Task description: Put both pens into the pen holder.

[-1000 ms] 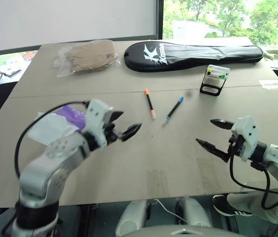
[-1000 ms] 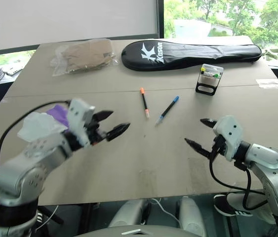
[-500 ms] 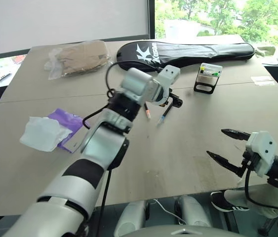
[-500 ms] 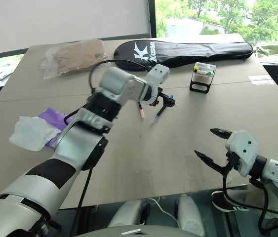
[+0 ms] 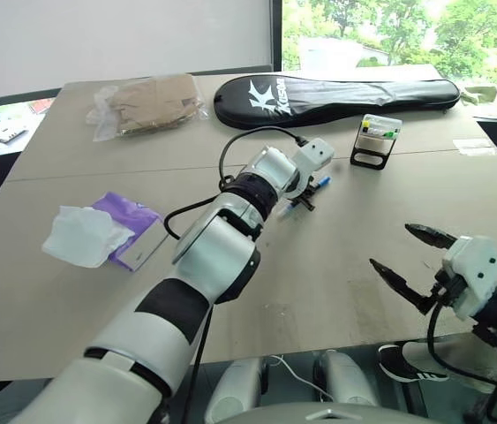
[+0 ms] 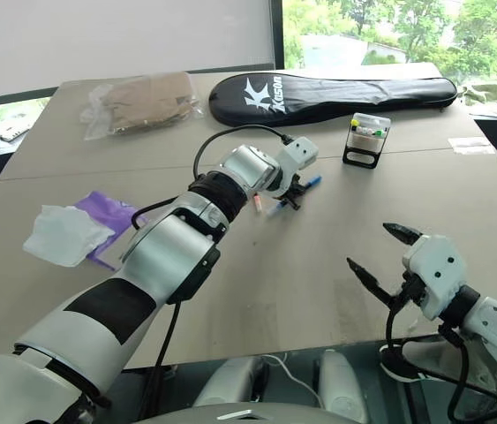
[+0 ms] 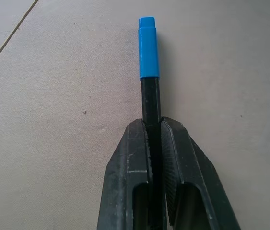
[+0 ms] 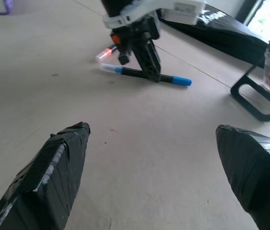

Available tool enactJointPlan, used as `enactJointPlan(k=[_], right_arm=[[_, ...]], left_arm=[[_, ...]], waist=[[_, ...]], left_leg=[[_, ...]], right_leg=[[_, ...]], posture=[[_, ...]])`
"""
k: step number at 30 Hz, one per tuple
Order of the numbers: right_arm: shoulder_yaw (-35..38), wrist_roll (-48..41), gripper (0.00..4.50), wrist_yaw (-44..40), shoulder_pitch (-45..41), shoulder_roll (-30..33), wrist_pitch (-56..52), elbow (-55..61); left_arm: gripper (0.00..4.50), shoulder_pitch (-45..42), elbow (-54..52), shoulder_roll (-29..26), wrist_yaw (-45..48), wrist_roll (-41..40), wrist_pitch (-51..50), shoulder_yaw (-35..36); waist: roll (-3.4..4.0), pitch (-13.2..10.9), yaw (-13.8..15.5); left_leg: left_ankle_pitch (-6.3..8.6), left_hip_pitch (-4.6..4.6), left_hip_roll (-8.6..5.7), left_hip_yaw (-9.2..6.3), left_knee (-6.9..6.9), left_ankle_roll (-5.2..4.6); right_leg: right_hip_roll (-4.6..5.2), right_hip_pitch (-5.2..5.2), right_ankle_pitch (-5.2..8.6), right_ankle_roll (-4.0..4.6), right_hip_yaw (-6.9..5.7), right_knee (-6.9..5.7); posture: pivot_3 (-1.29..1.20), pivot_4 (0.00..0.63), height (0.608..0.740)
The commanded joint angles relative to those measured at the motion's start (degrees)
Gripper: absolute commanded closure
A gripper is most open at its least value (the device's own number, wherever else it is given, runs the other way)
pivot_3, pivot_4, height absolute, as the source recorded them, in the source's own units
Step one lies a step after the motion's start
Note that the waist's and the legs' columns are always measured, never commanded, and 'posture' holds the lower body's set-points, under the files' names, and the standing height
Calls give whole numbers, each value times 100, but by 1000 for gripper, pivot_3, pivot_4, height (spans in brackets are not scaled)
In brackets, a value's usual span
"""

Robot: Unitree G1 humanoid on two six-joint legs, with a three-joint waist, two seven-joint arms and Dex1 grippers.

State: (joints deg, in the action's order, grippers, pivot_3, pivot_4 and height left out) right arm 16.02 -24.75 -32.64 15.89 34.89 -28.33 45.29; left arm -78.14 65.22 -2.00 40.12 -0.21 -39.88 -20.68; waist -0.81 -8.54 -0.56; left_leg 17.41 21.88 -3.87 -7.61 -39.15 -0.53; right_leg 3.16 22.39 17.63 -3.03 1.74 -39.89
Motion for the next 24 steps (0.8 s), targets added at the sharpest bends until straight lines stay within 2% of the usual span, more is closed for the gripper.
enactJointPlan(k=[1, 5, 9, 12, 16, 19, 24], right_arm=[[-126, -675, 0, 738, -617, -302, -966, 315], [-383, -1241, 0, 1430, -1525, -840, -1786, 120], [-403, -2451, 0, 2063, -2384, -1749, -2626, -507], [-351, -2784, 0, 2318, -2816, -2009, -2867, -901], [-248, -3222, 0, 2475, -3287, -2102, -3039, -1370], [-103, -3675, 813, 2639, -3551, -2157, -3127, -1636], [-20, -4193, 3196, 2799, -3737, -1971, -3260, -1773]], left_arm=[[4490, 419, -1067, -308, 667, -284, 63, 352], [4490, 1568, -3540, -914, 1349, -948, -353, 783], [4490, 3097, -6239, -1485, 1681, -1371, 215, 872], [4490, 3803, -7213, -1646, 1565, -1264, 883, 775], [4490, 4170, -7590, -1628, 1313, -1297, 1045, 798], [4500, 4215, -7646, -1652, 1312, -1386, 1115, 797], [4500, 4239, -7719, -1669, 1347, -1597, 1116, 848]], waist=[[0, -1, -31], [4, -4, -54], [7, -4, -129], [10, -4, -121], [11, -3, -25], [11, -3, -41], [11, -3, -76]], left_leg=[[0, 4, 3, 0, 1, 0], [-2, 26, 7, -1, 7, 3], [-1, 26, 9, 0, 15, 3], [-1, 27, 4, -3, 13, 3], [-2, 21, -1, -9, 4, 2], [-1, 15, 0, -7, 5, 2], [-1, 16, 1, -5, 8, 2]], right_leg=[[8, 4, 0, 1, 2, 0], [11, 39, -1, 3, 33, -5], [11, 46, -2, 4, 52, 1], [17, 45, -2, 4, 49, 2], [17, 33, -2, 4, 35, 0], [12, 30, -2, 4, 39, -4], [11, 33, -2, 4, 40, -5]], posture=[[0, 150, 740], [0, 150, 740], [0, 150, 740], [0, 150, 740], [0, 150, 740], [0, 150, 740], [0, 150, 740]])
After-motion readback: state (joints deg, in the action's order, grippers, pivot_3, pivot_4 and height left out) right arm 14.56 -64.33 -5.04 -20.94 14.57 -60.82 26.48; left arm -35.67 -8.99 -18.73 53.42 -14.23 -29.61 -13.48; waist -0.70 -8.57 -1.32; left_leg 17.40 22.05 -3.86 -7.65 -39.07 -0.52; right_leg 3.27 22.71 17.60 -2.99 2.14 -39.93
